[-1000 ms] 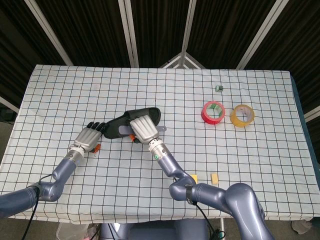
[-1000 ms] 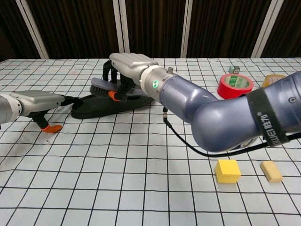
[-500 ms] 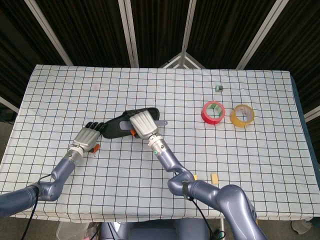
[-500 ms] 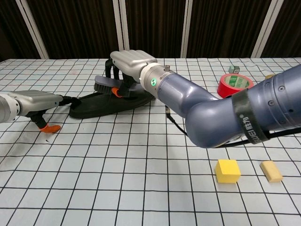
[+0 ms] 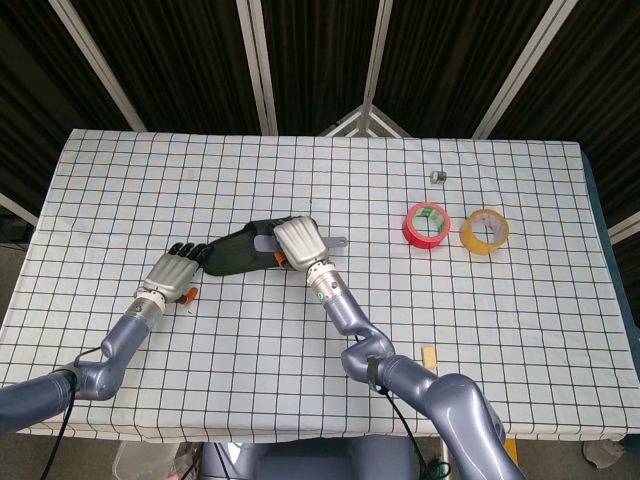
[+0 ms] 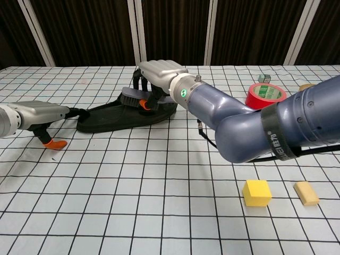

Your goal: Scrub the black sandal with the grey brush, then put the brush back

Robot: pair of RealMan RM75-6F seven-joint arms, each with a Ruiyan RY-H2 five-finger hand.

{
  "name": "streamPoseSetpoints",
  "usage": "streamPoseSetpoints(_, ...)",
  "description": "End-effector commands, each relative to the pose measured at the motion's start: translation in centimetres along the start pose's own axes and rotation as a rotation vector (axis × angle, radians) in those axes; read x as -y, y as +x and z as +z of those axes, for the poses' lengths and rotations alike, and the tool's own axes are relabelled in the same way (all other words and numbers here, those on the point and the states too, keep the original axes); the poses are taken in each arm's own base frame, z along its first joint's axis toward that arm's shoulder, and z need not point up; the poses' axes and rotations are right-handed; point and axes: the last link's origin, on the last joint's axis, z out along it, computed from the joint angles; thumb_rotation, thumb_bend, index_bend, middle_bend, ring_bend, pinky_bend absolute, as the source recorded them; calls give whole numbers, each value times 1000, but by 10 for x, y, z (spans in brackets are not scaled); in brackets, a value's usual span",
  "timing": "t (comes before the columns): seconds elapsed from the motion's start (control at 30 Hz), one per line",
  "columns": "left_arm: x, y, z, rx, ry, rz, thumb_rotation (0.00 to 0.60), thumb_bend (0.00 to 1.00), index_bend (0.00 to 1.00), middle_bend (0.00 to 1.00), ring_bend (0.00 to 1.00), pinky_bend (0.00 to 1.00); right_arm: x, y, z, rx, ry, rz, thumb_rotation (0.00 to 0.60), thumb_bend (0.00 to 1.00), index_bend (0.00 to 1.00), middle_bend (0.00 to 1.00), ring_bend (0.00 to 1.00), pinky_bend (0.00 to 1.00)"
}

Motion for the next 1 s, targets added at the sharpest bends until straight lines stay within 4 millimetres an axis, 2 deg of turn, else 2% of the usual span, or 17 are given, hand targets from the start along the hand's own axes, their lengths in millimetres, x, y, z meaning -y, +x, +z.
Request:
streamPoseSetpoints(0.03,0,0,0,1,0,-1,600,510,0,0,0,19,-9,-2,-1,7,-16,-32,600,469,628,560,483,527)
streamPoseSetpoints(0.2,-1,0,0,1,-2,2,600,510,0,0,0,19,-22,0,-2,3,-48,-31,600,468,628,560,484,527)
streamPoseSetpoints(0.33,-3,0,0,-1,-4,2,600,510,0,0,0,19,-21,0,-2,1,-42,-32,600,469,628,560,484,527)
streamPoseSetpoints(0.83,-4,0,-1,-1,-5,2,600,510,0,0,0,19,31,0,-5,-35,40,6,600,469,628,560,484,527)
streamPoseSetpoints(1.0,-2,1,-1,-3,0,-1,600,511,0,0,0,19,29,-2,-5,-28,26,-2,600,468,628,560,484,527)
